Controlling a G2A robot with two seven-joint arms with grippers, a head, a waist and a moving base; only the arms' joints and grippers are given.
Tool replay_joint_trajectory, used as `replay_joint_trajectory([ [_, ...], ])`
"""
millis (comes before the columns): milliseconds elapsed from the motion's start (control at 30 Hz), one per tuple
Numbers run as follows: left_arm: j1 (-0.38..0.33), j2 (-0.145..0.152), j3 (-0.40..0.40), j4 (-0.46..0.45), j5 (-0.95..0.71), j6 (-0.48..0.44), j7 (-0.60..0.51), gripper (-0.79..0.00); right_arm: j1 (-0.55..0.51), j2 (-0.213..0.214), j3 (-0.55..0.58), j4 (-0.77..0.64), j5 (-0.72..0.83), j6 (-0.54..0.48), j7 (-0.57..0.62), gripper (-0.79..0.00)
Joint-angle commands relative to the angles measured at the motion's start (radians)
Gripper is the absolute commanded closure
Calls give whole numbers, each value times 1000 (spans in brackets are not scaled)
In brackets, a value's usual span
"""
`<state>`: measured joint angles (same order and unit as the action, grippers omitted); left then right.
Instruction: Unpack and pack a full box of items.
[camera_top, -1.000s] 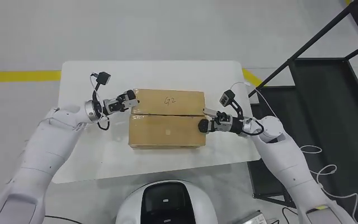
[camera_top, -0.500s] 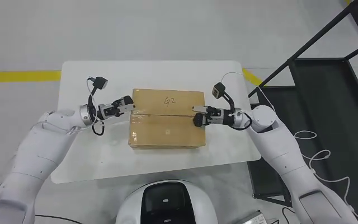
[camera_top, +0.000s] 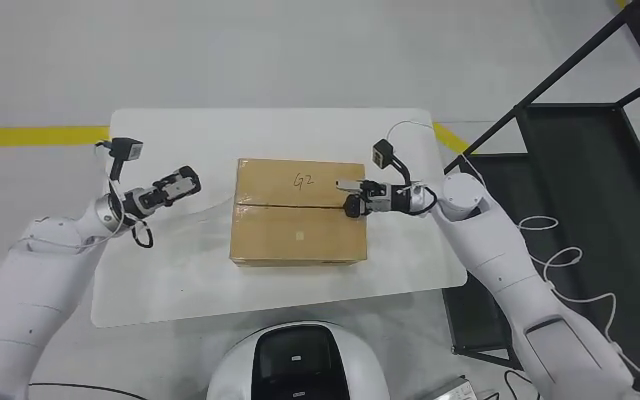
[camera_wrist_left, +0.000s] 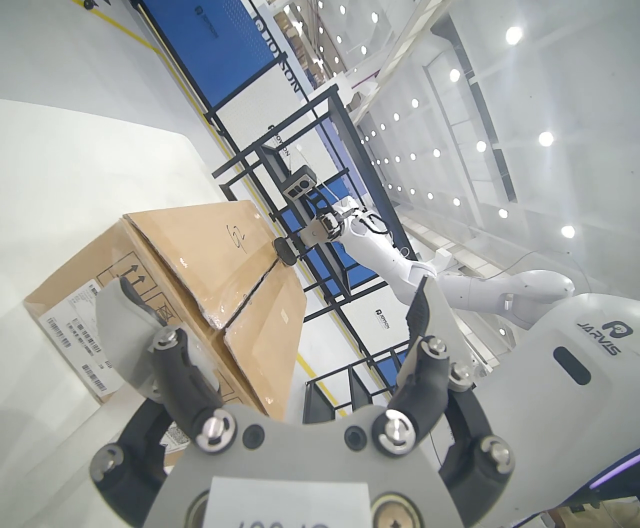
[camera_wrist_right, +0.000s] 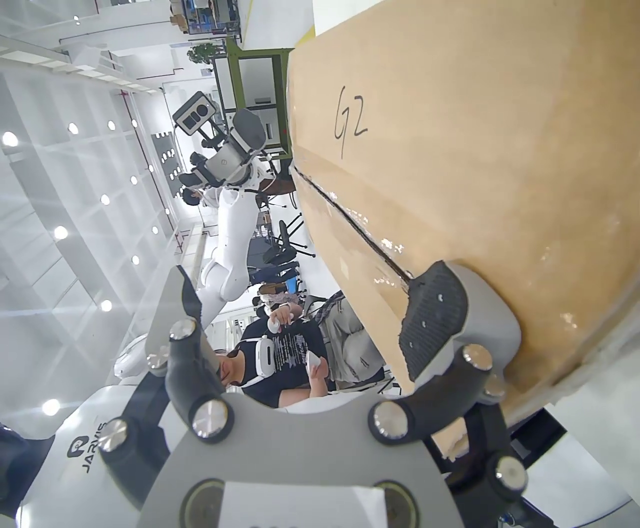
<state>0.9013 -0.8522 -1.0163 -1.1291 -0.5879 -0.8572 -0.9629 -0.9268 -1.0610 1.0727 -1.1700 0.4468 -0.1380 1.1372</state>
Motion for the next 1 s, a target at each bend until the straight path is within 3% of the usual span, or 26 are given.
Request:
replay_joint_trajectory([
  [0,29,10,-34,-15,-15,-6,6,-785,4,-1,-4,6,-16,-4,-1,-785],
  [233,99,27,-102,-73,-14,19,25,-785,3,-1,-4,10,-14,-5,4,-785],
  [667,100,27,-104,-72,-12,25,34,-785,3,-1,-4,10,-14,-5,4,-785],
  [833,157,18,-102,-124,101,86,205,-785,3,-1,-4,10,-14,-5,4,-785],
  [967,245,13,-117,-182,224,107,398,-785,3,-1,-4,10,-14,-5,4,-785],
])
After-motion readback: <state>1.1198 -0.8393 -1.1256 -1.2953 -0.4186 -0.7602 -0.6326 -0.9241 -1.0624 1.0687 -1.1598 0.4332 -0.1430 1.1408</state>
